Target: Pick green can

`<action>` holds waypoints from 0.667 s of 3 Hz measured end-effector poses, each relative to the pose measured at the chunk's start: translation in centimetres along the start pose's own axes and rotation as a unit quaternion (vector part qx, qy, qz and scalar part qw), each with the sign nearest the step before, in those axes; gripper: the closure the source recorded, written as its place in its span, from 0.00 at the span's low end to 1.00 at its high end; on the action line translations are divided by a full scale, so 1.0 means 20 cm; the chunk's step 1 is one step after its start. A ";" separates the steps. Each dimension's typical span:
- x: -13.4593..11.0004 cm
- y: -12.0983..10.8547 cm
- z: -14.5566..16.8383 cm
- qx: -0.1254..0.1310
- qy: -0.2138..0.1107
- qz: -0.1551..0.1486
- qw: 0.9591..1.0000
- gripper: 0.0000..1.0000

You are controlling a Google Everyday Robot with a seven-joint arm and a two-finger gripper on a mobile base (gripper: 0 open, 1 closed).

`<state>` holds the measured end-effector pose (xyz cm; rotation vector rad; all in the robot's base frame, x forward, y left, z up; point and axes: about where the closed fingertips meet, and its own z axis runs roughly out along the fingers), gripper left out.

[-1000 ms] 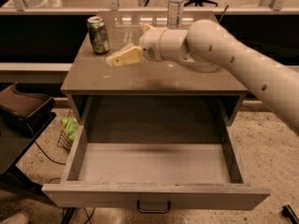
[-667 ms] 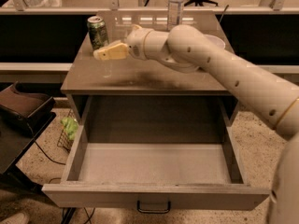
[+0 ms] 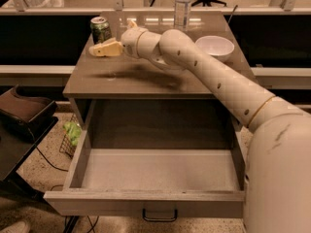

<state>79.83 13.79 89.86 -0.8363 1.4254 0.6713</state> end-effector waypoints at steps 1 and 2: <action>0.00 -0.07 0.13 -0.011 -0.011 -0.027 1.000 0.00; -0.04 -0.14 0.28 -0.025 -0.012 -0.039 0.999 0.17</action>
Offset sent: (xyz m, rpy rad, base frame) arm 0.0839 0.0416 0.0130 -0.0389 -0.0715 0.0707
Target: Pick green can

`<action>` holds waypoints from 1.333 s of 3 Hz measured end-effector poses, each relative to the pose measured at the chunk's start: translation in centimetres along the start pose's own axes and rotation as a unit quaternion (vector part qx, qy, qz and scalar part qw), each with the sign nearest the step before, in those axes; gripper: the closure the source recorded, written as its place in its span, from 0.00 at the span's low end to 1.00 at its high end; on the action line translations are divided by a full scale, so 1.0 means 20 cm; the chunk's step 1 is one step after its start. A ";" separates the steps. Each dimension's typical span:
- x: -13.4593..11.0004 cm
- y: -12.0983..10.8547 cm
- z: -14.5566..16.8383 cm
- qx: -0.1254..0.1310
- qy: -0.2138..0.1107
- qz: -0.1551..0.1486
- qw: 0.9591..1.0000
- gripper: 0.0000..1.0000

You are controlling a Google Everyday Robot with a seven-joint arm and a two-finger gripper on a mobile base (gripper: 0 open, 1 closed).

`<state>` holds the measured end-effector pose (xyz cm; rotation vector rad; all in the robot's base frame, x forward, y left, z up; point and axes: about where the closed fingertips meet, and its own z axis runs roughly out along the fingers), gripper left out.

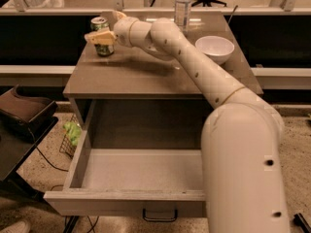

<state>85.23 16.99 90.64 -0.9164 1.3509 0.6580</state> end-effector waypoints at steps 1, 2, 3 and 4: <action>-0.02 -0.03 0.08 -0.008 0.002 0.001 1.000 0.41; -0.03 -0.03 0.09 -0.008 0.001 0.000 1.000 0.64; -0.03 -0.02 0.10 -0.010 0.000 0.000 1.000 0.87; -0.04 0.00 0.11 -0.015 -0.003 -0.002 1.000 1.00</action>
Offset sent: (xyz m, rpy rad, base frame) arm 0.0116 0.0091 0.0039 -0.0041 0.0041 0.0131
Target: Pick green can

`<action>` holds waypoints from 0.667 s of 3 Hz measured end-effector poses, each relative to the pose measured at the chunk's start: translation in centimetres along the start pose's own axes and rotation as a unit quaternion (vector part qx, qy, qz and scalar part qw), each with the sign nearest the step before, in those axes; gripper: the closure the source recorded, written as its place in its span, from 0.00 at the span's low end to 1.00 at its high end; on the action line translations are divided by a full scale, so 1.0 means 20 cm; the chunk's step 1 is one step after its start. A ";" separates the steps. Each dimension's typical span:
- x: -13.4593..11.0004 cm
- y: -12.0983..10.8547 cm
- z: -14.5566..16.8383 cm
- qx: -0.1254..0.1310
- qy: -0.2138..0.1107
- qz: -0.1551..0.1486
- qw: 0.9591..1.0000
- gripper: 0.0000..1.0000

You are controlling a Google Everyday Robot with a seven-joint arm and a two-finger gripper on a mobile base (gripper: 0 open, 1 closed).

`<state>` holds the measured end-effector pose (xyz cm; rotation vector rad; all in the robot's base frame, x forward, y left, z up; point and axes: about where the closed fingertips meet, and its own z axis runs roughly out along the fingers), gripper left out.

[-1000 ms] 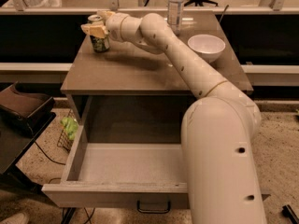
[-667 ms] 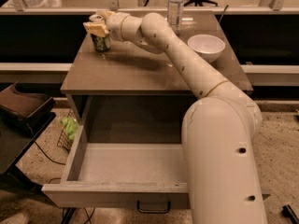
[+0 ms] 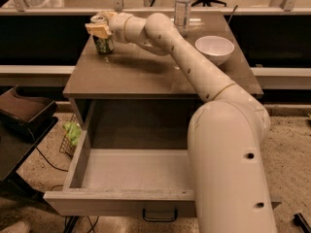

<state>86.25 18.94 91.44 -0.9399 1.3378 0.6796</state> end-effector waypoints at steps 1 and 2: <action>-0.13 0.05 0.02 -0.022 -0.022 -0.017 0.999 1.00; -0.35 0.05 -0.05 -0.043 -0.058 -0.029 0.997 1.00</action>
Offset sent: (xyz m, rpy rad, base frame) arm -0.0347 -0.0163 0.1265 0.1173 -0.1660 0.1721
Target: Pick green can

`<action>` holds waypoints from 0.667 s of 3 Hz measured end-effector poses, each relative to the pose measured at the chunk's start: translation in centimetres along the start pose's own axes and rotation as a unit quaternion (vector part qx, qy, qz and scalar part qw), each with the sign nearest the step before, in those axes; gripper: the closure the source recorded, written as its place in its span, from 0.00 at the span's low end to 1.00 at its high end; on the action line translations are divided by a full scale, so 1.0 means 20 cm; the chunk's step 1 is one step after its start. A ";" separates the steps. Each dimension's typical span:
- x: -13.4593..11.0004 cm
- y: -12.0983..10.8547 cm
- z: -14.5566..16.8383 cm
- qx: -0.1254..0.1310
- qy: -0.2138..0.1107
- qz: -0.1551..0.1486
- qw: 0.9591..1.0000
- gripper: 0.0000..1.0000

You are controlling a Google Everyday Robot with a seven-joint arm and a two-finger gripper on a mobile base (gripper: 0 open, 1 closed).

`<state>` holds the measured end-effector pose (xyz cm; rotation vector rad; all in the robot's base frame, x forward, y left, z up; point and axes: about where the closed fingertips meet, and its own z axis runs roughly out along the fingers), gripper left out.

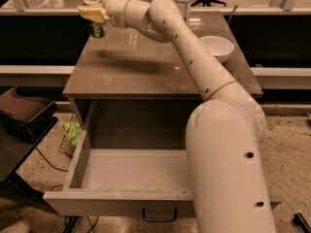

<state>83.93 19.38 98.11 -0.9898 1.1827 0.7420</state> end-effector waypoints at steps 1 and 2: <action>-0.20 -0.03 -0.16 -0.029 -0.036 0.001 0.999 1.00; -0.18 0.00 -0.12 -0.035 -0.033 0.001 0.999 1.00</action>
Offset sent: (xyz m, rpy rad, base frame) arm -0.0088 -0.0235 0.0290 0.0435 -0.0185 0.0416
